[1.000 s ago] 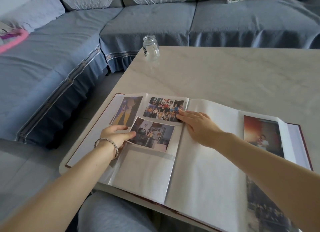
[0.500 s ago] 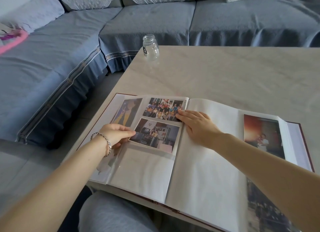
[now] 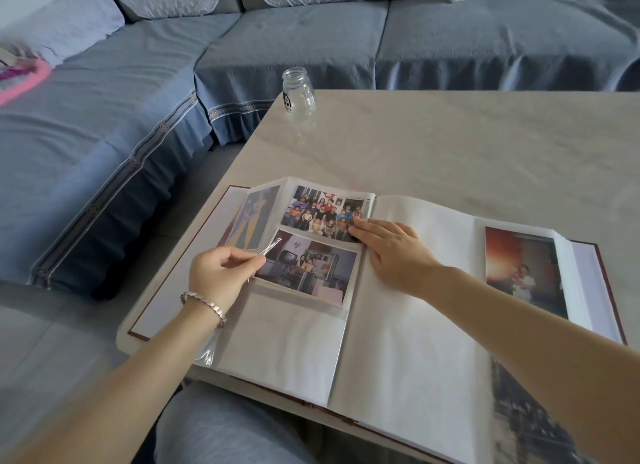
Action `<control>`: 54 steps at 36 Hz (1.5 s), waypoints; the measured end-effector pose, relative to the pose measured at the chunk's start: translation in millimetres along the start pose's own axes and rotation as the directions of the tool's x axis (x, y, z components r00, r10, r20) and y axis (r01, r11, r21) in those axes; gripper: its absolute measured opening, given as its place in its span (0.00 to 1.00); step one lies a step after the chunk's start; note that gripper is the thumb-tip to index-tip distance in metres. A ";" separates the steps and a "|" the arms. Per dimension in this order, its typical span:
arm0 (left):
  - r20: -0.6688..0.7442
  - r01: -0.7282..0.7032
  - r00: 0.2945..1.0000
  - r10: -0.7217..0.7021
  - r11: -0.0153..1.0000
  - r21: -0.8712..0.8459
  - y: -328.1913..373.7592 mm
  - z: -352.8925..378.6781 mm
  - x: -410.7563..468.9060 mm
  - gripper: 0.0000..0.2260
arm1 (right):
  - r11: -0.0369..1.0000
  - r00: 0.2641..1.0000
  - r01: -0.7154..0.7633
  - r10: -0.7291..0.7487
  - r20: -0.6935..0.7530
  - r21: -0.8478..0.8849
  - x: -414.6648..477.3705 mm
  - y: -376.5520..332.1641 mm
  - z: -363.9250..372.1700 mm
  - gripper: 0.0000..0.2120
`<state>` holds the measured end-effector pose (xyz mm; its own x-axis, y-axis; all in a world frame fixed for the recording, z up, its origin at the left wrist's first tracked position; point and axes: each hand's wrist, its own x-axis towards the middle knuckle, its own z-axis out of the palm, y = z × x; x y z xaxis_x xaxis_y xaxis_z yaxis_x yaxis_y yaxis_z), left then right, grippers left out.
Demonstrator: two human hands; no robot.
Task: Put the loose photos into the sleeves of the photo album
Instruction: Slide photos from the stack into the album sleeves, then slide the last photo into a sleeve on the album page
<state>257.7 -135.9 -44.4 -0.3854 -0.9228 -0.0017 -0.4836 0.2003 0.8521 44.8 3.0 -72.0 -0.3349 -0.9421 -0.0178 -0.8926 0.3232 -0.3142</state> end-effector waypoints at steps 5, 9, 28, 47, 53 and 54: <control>-0.023 -0.101 0.995 0.102 0.994 0.031 0.7 0.2 -2.8 0.09 | 1.000 1.000 0.000 0.000 0.004 0.003 -0.3 0.1 -0.4 0.22; -0.014 -0.146 0.989 0.147 0.987 0.060 2.6 -0.6 -4.4 0.08 | 1.000 1.000 -0.004 0.004 0.004 0.000 -0.6 0.3 -0.3 0.22; 0.149 -0.332 0.943 0.298 0.807 0.489 -6.9 21.0 -3.8 0.15 | 1.000 1.000 0.004 -0.004 -0.015 -0.001 1.0 1.4 4.4 0.22; 0.447 -0.373 0.893 0.057 0.650 0.662 10.6 44.3 -24.5 0.20 | 0.979 0.998 0.039 -0.028 -0.059 0.198 -6.4 -2.8 -1.9 0.20; 0.372 -0.437 0.883 0.286 0.792 0.427 48.4 68.4 -43.2 0.06 | 0.931 0.993 -0.048 0.085 -0.088 0.361 -69.5 19.3 -28.3 0.15; 0.385 -0.470 0.865 0.320 0.785 0.404 54.5 74.7 -47.5 0.05 | 0.910 0.982 -0.088 0.148 -0.118 0.405 -84.0 26.7 -32.9 0.13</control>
<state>191.0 -56.6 -37.0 -0.7912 -0.6076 0.0694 -0.5157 0.7238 0.4584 39.1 93.7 -47.6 -0.4960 -0.8670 0.0477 -0.6604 0.3410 -0.6690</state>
